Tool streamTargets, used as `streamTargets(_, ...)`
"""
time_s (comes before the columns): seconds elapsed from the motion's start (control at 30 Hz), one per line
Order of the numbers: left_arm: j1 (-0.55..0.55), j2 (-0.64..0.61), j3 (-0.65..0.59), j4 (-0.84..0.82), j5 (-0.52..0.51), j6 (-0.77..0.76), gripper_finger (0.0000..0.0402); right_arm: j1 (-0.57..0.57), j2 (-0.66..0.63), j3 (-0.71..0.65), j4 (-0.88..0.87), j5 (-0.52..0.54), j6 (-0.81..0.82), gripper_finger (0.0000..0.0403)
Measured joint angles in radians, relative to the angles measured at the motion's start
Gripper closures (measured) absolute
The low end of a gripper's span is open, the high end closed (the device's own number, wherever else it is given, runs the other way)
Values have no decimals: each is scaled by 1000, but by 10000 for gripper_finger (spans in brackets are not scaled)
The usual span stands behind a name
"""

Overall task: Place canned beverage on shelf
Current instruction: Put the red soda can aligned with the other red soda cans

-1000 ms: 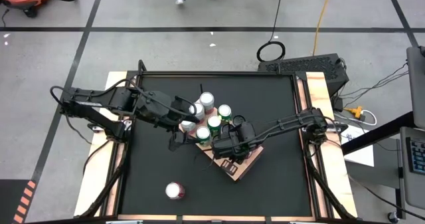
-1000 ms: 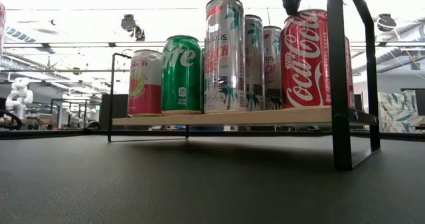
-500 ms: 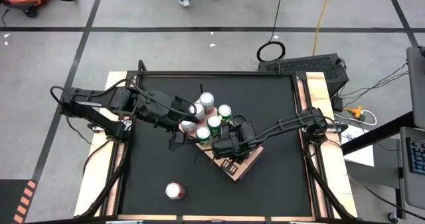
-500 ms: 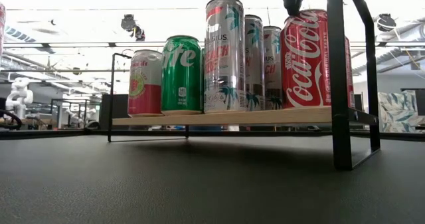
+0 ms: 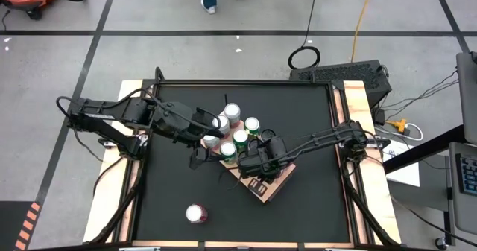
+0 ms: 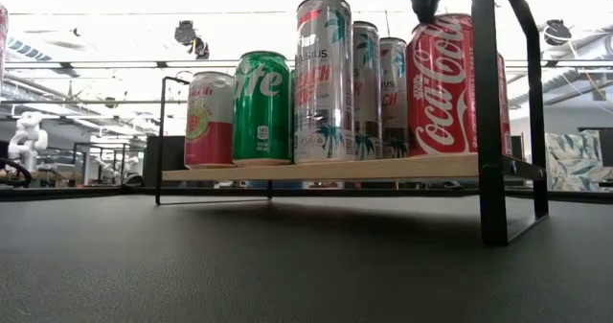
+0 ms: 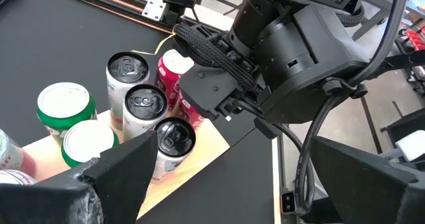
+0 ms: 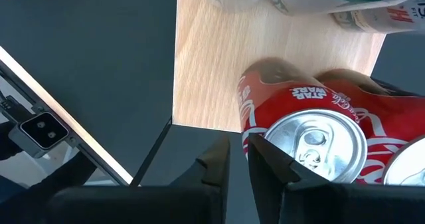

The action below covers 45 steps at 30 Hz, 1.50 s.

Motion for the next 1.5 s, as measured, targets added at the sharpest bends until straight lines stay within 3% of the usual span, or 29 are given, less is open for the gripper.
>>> streamTargets(0.43,-14,0,0,-17,1,-26,6,0,1,12,34,1,11,370)
streamTargets(0.67,-157,-9,0,-142,42,-208,6,2,1,95,46,2,-25,370)
streamTargets(0.93,-430,24,0,-280,-98,-436,6,12,1,233,46,0,-231,370)
streamTargets(1.1,-531,91,0,-340,-111,-508,6,21,-13,281,58,-5,-422,370)
streamTargets(1.5,-550,292,0,-352,-61,-686,6,65,-103,282,24,-115,-613,370)
